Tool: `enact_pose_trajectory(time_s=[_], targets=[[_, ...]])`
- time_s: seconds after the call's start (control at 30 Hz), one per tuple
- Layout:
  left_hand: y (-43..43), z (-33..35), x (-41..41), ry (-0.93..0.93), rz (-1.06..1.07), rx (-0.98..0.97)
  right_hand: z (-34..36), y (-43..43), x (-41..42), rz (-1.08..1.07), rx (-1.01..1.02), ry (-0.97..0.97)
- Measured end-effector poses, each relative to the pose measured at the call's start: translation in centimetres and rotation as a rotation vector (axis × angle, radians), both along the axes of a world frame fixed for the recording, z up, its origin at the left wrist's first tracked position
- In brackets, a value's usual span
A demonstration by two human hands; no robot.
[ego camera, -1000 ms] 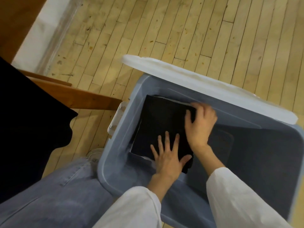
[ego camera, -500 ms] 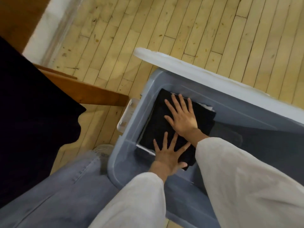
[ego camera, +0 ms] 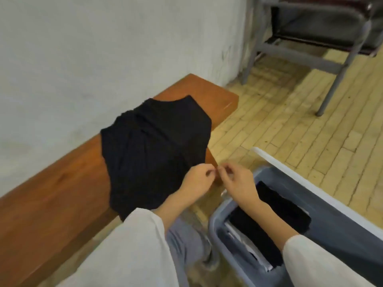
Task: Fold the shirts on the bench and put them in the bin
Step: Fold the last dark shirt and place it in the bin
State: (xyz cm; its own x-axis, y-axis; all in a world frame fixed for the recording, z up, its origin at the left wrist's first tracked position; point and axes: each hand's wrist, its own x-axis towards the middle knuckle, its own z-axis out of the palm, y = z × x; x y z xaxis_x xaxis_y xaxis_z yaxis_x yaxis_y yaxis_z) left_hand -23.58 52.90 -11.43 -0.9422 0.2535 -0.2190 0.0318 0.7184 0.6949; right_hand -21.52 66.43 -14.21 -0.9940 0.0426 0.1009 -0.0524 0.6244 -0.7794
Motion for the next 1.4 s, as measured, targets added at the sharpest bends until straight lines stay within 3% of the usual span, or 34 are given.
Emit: enact_pose_trajectory(time_s=[0.07,0.17,0.23,0.3,0.37,0.43,0.67,0.8,1.0,1.13,1.23,1.3,1.4], targets=[[-5.8,4.2,0.4,0.223,0.193,0.033,5.0,-4.5,-1.2,0.088,0.015,0.138],[-12.9,6.3,1.2,0.378,0.39,-0.087,8.3,-10.4,-3.5,0.277,0.091,0.054],[-16.6,5.8,1.4,0.31,0.36,-0.338,8.5,-14.4,-5.1,0.354,0.196,-0.068],[-18.6,4.8,1.4,0.19,0.16,-0.533,7.9,-17.6,-6.3,0.39,0.391,-0.102],[-19.7,4.0,1.9,0.121,-0.082,-0.582,7.1,-20.0,-6.8,0.423,0.553,-0.145],[-20.9,3.4,3.4,0.13,-0.161,-0.6,5.9,-22.1,-5.6,0.452,0.629,-0.218],[-31.4,2.0,11.6,0.255,0.031,-0.641,5.1,-32.8,1.7,0.593,0.662,-0.15],[-38.7,2.5,17.8,0.087,0.163,-0.685,5.4,-41.1,6.6,0.712,0.643,-0.135],[-48.1,3.8,27.0,-0.076,0.331,-0.598,6.2,-52.6,13.8,0.961,0.684,-0.122],[-51.5,4.9,31.2,-0.137,0.389,-0.586,8.2,-55.8,16.5,1.121,0.548,-0.177],[-53.0,5.0,30.1,0.037,0.564,-0.416,8.9,-53.5,13.3,0.982,0.299,-0.164],[-54.4,4.5,27.6,0.212,0.786,-0.261,8.6,-50.7,9.1,0.765,0.394,-0.009],[-55.7,2.7,23.7,0.278,0.882,-0.342,7.8,-46.0,2.9,0.524,0.652,0.045]])
